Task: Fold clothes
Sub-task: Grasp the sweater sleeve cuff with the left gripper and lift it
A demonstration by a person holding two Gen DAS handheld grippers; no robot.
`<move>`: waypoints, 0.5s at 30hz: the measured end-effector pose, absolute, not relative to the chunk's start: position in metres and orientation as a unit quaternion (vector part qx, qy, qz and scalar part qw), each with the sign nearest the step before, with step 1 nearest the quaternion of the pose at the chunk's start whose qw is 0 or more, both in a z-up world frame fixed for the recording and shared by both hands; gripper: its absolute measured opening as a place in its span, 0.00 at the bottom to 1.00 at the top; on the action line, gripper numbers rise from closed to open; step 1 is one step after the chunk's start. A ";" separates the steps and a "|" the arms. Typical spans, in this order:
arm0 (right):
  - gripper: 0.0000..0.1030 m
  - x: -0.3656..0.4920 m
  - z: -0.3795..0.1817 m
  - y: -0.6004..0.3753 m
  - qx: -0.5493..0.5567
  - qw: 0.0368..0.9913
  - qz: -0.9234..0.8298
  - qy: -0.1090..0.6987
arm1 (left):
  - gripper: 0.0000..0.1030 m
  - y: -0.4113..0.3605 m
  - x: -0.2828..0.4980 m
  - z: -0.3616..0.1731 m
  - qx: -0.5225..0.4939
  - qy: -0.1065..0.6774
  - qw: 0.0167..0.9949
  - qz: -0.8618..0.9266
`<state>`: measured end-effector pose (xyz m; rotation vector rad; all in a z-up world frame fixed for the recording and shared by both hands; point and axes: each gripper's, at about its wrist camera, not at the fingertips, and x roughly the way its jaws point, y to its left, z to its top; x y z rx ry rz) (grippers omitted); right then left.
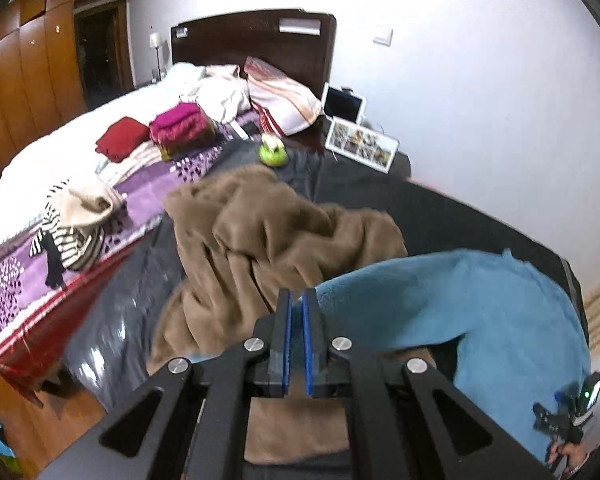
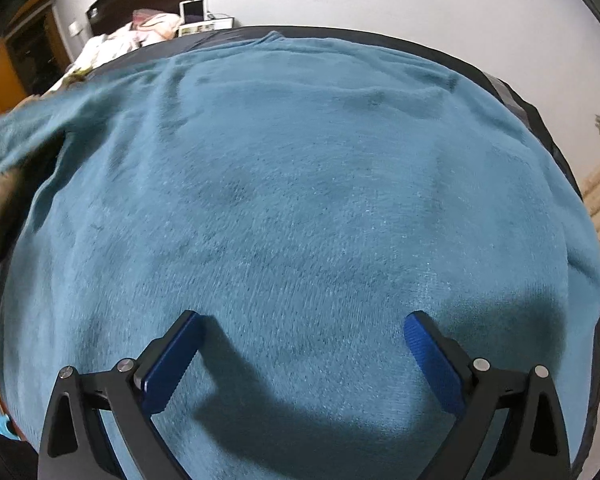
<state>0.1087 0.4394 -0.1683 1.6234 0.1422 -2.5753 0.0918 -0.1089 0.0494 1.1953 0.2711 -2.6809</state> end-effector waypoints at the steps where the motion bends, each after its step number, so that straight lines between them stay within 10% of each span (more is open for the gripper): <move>1: 0.99 0.108 -0.168 0.439 0.533 0.042 -0.844 0.044 | 0.06 -0.112 0.085 0.046 0.406 0.087 0.098 -0.904; 15: 0.99 0.085 -0.176 0.453 0.551 0.002 -0.834 0.019 | 0.03 -0.153 0.009 -0.024 0.477 0.081 0.138 -0.864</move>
